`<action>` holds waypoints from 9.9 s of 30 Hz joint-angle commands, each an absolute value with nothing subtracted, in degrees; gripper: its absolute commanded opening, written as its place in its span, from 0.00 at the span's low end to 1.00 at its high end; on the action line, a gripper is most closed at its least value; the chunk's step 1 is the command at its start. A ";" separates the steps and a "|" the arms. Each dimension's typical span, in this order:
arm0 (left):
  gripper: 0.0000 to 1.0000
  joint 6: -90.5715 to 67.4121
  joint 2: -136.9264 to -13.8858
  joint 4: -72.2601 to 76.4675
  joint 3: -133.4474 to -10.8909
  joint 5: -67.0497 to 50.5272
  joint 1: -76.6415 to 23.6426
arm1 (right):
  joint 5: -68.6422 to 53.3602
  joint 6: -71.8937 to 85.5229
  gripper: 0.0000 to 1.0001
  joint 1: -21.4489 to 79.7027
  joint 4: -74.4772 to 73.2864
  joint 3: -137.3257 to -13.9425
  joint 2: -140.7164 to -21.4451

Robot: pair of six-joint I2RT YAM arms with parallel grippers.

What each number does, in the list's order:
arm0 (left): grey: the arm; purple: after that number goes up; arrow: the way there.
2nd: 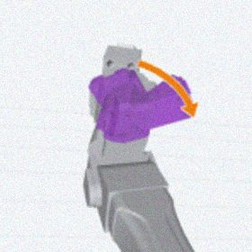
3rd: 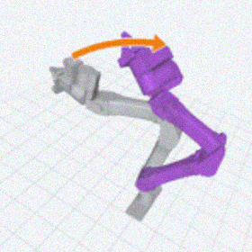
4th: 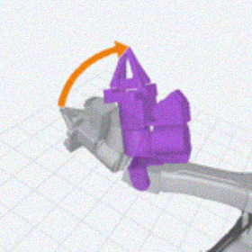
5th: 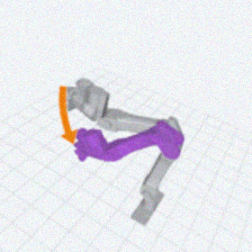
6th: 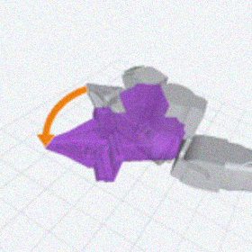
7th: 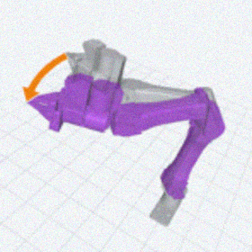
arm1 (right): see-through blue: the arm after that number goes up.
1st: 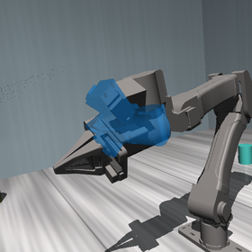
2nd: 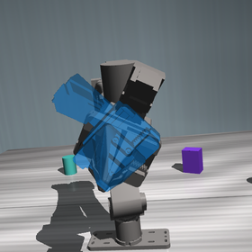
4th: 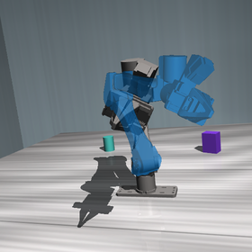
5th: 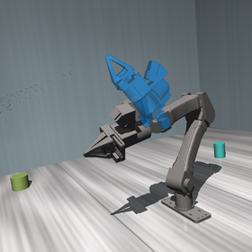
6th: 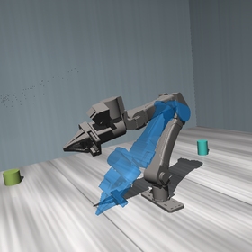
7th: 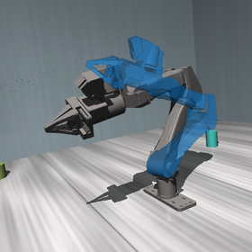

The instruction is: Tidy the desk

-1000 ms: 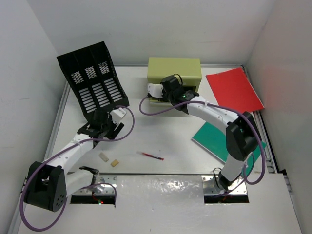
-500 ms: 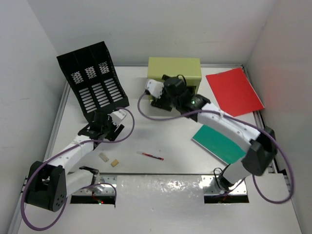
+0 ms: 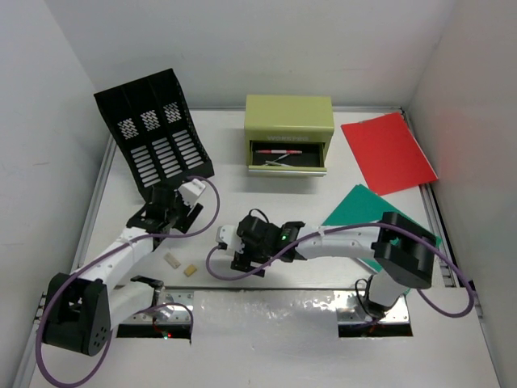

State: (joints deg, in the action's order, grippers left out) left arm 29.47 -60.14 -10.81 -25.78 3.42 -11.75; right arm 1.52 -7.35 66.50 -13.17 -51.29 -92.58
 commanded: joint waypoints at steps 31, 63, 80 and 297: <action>0.68 29.35 -59.59 -7.38 -24.70 4.57 -10.90 | 25.77 -30.91 0.00 53.67 -10.47 -58.78 -77.25; 0.68 29.44 -60.47 -7.65 -25.05 4.22 -10.90 | 20.30 -46.69 0.61 37.71 -11.16 -79.45 -94.76; 0.68 29.62 -60.29 -7.65 -24.96 4.04 -10.90 | -13.11 -2.46 0.00 35.68 -7.91 -60.91 -89.64; 0.66 29.71 -68.55 -8.61 -27.77 4.66 -10.90 | 35.68 -73.92 0.09 34.81 56.95 -67.76 -131.66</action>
